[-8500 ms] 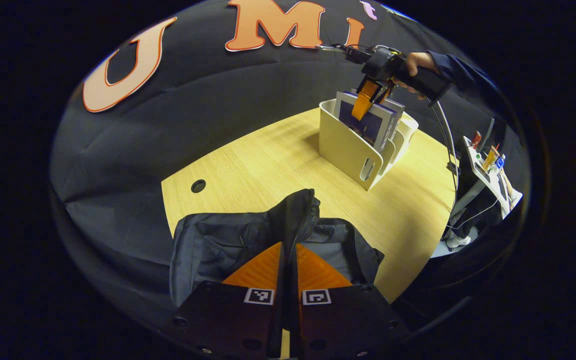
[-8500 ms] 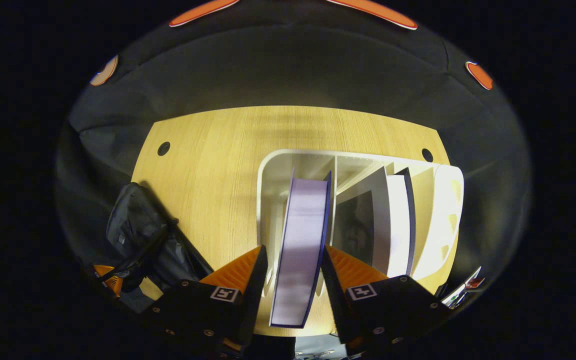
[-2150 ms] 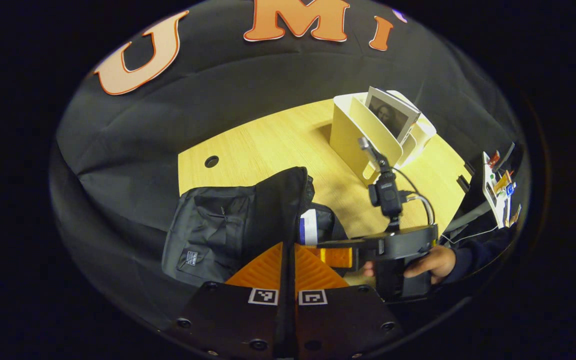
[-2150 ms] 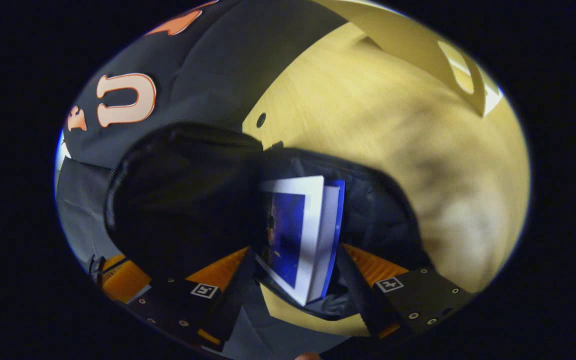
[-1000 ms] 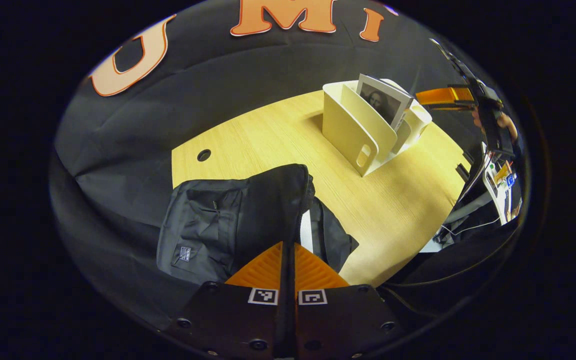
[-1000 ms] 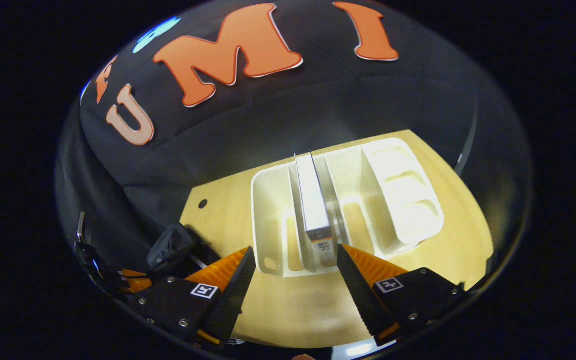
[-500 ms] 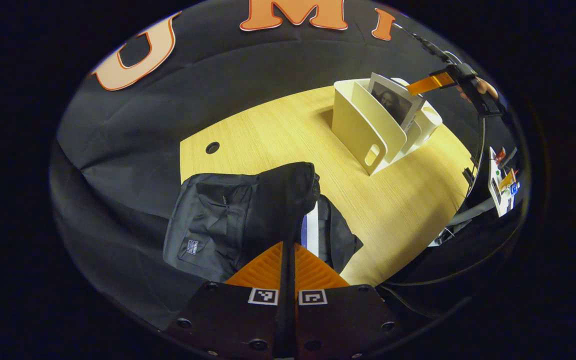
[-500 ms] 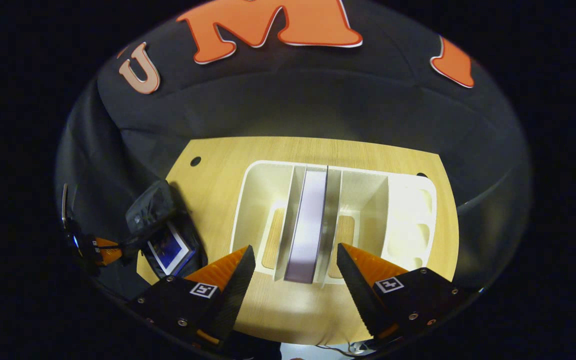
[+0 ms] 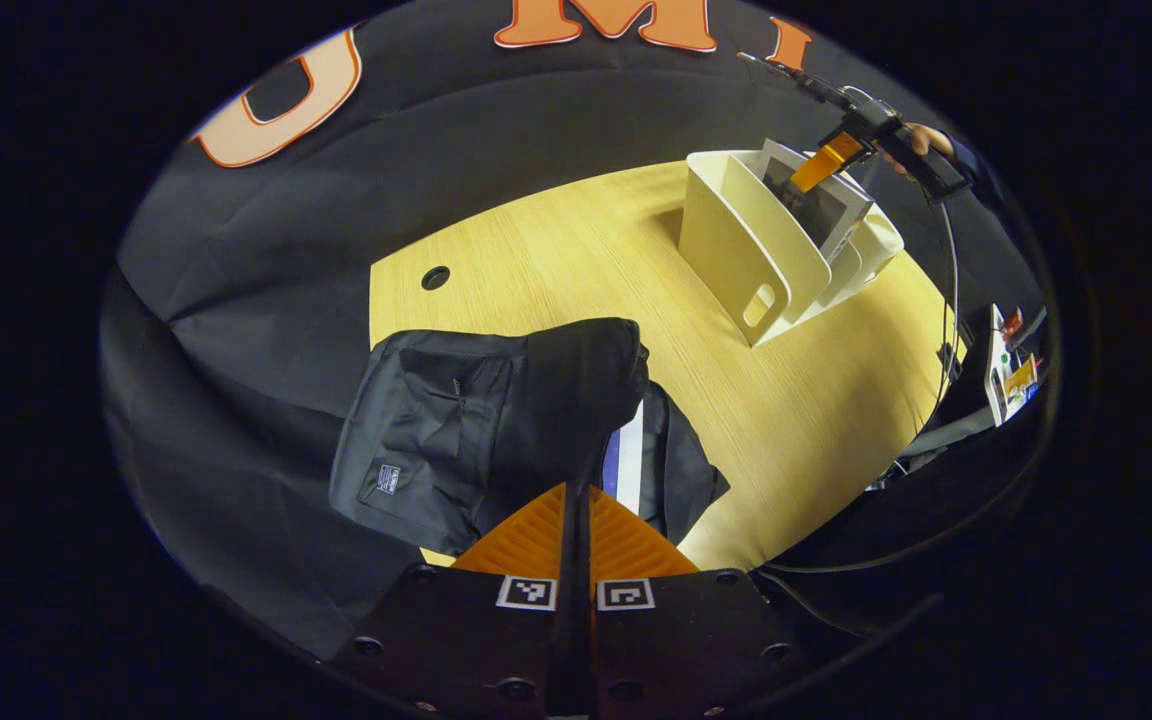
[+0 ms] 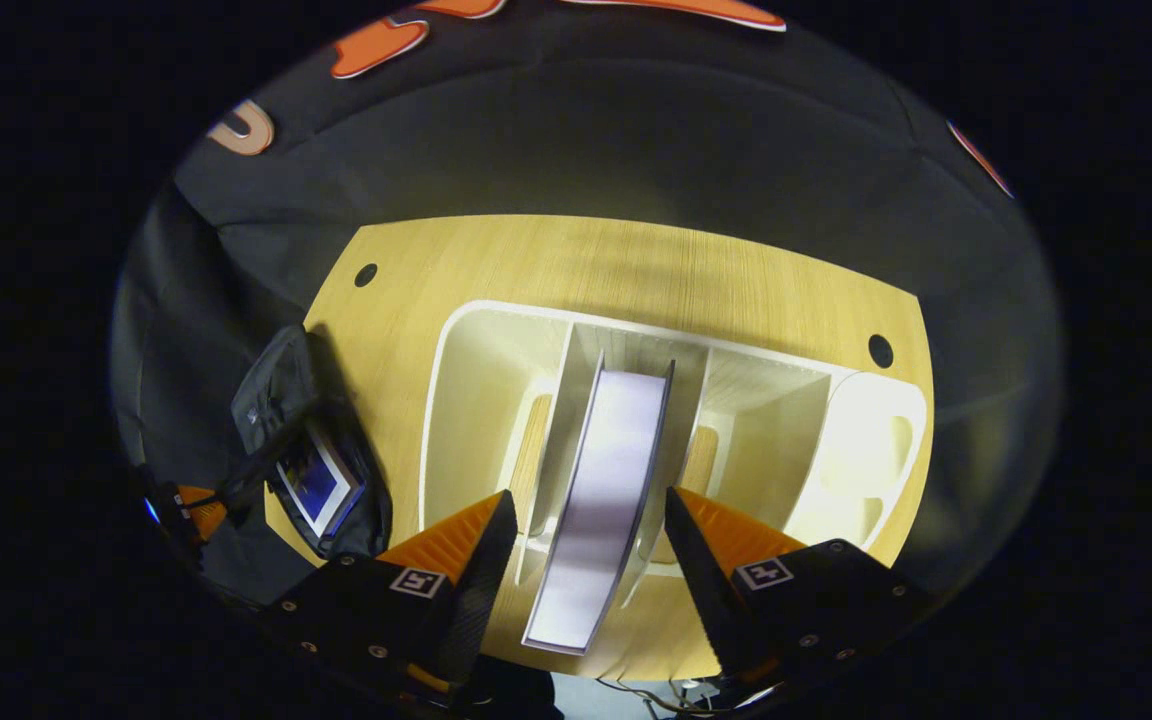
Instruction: Open the schoolbag, grab two books from the bookshelf and put them into the schoolbag.
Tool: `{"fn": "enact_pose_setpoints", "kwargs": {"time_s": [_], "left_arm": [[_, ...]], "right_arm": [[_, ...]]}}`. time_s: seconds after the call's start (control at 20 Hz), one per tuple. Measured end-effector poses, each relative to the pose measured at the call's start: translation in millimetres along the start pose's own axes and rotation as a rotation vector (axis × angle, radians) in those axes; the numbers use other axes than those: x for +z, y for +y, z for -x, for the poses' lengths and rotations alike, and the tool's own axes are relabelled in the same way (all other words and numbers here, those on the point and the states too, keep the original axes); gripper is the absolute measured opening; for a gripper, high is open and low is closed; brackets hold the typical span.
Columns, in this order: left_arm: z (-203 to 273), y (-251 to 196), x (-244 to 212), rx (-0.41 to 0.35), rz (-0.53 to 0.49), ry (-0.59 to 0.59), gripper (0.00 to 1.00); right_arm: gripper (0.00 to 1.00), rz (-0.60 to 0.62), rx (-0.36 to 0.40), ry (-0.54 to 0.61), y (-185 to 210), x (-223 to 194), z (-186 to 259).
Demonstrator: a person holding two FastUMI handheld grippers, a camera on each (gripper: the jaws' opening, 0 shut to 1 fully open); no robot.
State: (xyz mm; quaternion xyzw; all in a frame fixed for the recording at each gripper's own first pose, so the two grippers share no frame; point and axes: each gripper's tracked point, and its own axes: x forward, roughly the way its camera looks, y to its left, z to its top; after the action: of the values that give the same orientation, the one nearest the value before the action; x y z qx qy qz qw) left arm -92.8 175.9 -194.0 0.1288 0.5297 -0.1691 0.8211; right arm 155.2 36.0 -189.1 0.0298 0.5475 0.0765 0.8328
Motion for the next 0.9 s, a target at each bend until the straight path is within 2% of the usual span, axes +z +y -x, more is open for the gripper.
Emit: {"fn": "enact_pose_setpoints", "kwargs": {"time_s": [0.1,0.2,0.25,0.3,0.35,0.4,0.45,0.5,0.55,0.6,0.65,0.9], "left_arm": [[-1,1,0,-0.002,0.011,0.005,0.01],[-3,2,0,-0.003,0.018,0.011,0.01],[-3,1,0,-0.004,0.016,0.013,0.01],[-3,1,1,-0.006,0.015,0.015,0.01],[-3,2,2,-0.007,0.01,0.019,0.01],[-3,2,3,-0.008,0.004,0.02,0.01],[-3,3,4,-0.009,0.0,0.022,0.01],[-3,3,5,-0.013,-0.005,0.023,0.01],[-3,4,5,-0.016,-0.01,0.024,0.01],[-2,5,6,-0.02,-0.015,0.025,0.01],[-2,6,7,-0.023,-0.019,0.026,0.01],[-4,9,9,-0.072,-0.076,0.018,0.01]], "right_arm": [[0.77,-0.011,-0.008,0.016,-4,0,-9],[0.55,-0.015,-0.024,0.04,-5,-4,-15],[0.52,-0.023,-0.043,0.045,-6,-4,-16],[0.42,-0.027,-0.05,0.045,-6,-4,-17],[0.44,-0.034,-0.056,0.051,-7,-6,-16],[0.36,-0.043,-0.062,0.055,-12,-8,-15],[0.4,-0.055,-0.067,0.055,-14,-10,-14],[0.39,-0.061,-0.069,0.055,-14,-14,-11],[0.45,-0.071,-0.072,0.051,-16,-18,-7],[0.45,-0.08,-0.071,0.051,-16,-22,-4],[0.37,-0.099,-0.067,0.046,-17,-26,0],[0.37,-0.164,-0.084,-0.003,-22,-47,32]]}}
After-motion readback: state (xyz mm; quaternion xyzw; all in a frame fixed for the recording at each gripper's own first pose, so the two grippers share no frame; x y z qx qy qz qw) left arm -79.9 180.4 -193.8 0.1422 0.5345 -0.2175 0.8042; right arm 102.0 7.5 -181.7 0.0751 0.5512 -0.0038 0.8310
